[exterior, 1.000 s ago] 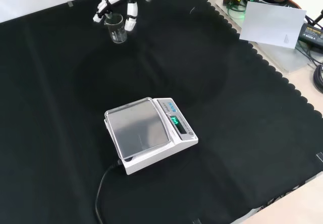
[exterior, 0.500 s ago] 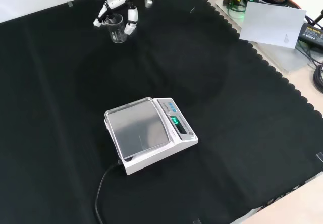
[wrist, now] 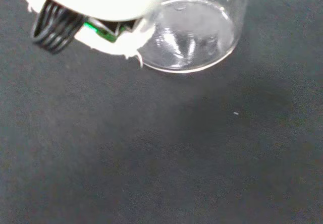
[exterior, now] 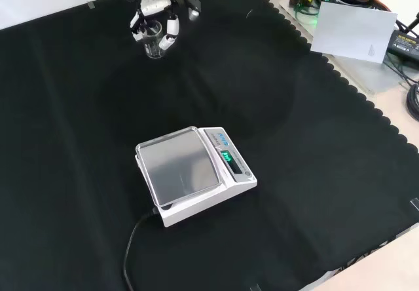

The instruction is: Pick up the beaker.

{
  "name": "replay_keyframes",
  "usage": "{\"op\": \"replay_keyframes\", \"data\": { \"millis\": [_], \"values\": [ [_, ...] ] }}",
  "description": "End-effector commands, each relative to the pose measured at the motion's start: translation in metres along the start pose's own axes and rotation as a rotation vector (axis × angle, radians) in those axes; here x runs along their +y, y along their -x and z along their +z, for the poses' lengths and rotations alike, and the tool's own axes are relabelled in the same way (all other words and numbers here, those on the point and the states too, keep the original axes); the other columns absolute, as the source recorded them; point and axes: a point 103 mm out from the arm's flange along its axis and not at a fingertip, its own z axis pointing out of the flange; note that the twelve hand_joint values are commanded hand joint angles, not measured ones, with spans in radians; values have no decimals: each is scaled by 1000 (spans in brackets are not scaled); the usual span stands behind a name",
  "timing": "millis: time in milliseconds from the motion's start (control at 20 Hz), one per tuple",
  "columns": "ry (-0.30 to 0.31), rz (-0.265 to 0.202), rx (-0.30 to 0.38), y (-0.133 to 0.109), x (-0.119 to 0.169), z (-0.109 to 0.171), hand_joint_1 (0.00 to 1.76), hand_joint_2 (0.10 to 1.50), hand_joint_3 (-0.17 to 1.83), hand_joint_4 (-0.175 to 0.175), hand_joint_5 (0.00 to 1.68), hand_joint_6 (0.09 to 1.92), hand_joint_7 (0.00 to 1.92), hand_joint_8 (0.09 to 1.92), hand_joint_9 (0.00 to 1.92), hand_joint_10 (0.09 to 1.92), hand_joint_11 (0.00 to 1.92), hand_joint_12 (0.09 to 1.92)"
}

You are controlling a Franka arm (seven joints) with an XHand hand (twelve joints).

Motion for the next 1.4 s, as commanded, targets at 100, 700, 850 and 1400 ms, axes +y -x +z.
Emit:
{"op": "replay_keyframes", "data": {
  "millis": [100,700,850,1400],
  "values": [
    [19,10,-6,-18,1,4,1116,517,749,-37,682,979,1018,681,1349,494,1152,1031],
    [35,-12,-1,-9,-10,-10,1134,522,757,-48,700,1014,1041,698,1360,496,1182,1013],
    [50,-12,-10,-24,-16,-22,1136,521,759,-53,713,1020,1050,706,1365,499,1191,1008],
    [83,-45,-46,-58,-34,-57,1144,520,764,-69,743,1018,1074,741,1377,509,1224,973]
  ]
}}
